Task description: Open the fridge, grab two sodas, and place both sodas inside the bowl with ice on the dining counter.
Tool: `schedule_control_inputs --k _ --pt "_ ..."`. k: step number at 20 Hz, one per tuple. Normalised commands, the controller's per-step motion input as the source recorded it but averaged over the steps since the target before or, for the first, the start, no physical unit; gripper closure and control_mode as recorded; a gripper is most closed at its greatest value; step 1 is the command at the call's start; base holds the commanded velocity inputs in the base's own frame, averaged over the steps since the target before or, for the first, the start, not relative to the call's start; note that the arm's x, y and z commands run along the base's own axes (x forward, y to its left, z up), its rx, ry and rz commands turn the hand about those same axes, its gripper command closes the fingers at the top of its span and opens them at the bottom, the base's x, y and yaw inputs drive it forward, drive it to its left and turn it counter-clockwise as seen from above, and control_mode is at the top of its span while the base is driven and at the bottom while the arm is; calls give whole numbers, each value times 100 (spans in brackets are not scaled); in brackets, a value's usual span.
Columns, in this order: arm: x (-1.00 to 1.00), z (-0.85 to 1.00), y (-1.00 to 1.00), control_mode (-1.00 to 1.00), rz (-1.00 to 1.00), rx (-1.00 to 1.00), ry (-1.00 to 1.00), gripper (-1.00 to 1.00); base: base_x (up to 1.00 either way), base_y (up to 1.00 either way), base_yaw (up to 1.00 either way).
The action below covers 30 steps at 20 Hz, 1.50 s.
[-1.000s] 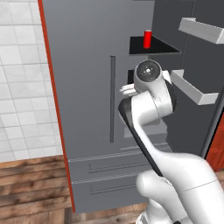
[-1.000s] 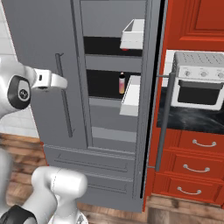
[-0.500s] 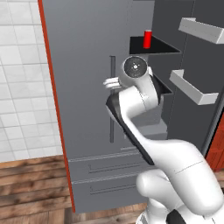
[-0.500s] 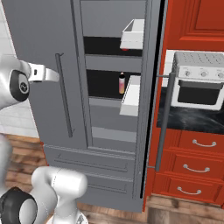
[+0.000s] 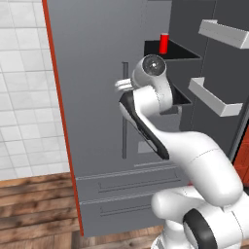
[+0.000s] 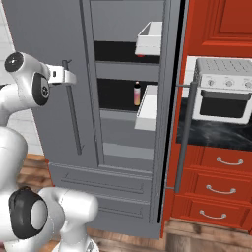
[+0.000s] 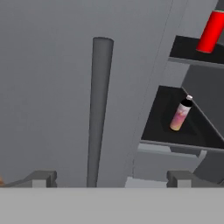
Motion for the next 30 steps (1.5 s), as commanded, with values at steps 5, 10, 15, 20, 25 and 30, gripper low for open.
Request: schedule_control_inputs --k 5,10,15,20,25,30 --pt "30 0 20 -100 0 0 0 -100 0 0 0" --pt "31 0 15 -100 0 1 0 -100 0 0 0" --pt "35 0 0 -100 1 1 0 -100 0 0 0" --pt "28 0 0 -100 0 0 0 -100 0 0 0" --pt "25 -6 1 -100 0 0 0 -100 0 0 0" --pt "29 -9 0 -100 0 0 0 -100 0 0 0"
